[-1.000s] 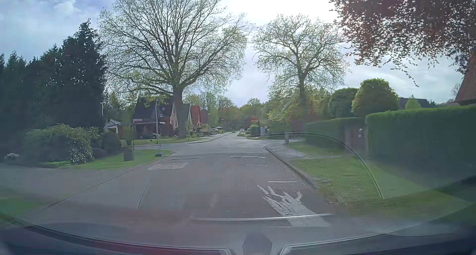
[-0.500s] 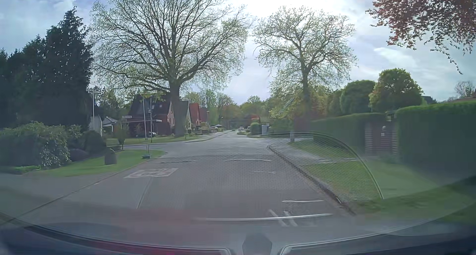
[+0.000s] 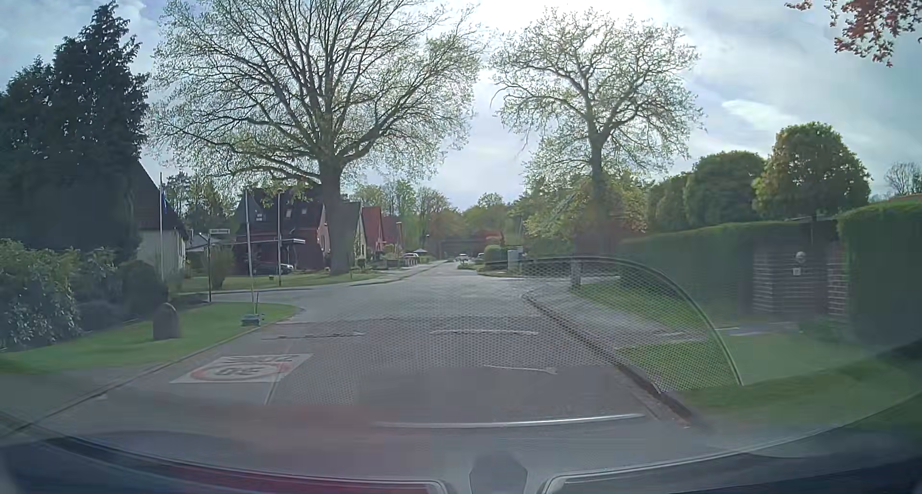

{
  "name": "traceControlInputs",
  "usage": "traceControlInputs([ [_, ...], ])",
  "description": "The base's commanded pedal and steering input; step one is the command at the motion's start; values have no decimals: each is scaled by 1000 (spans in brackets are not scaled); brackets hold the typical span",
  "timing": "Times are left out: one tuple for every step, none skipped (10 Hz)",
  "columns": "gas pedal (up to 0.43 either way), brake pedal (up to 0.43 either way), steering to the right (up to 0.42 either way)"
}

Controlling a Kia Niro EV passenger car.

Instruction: Follow the waypoints while adhering to traffic rules and regulations

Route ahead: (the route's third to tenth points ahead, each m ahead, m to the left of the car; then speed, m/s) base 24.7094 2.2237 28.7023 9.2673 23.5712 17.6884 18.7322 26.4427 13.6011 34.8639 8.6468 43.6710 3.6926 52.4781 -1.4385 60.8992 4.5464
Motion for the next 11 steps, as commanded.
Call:
traceControlInputs([
  [0, 30, 5],
  [0, 43, 5],
  [0, 49, 5],
  [0, 73, 5],
  [0, 91, 5],
  [0, 85, 5],
  [0, 85, 5],
  [0, 85, 4],
  [0, 85, 4],
  [0, 73, 5],
  [0, 61, 4],
])
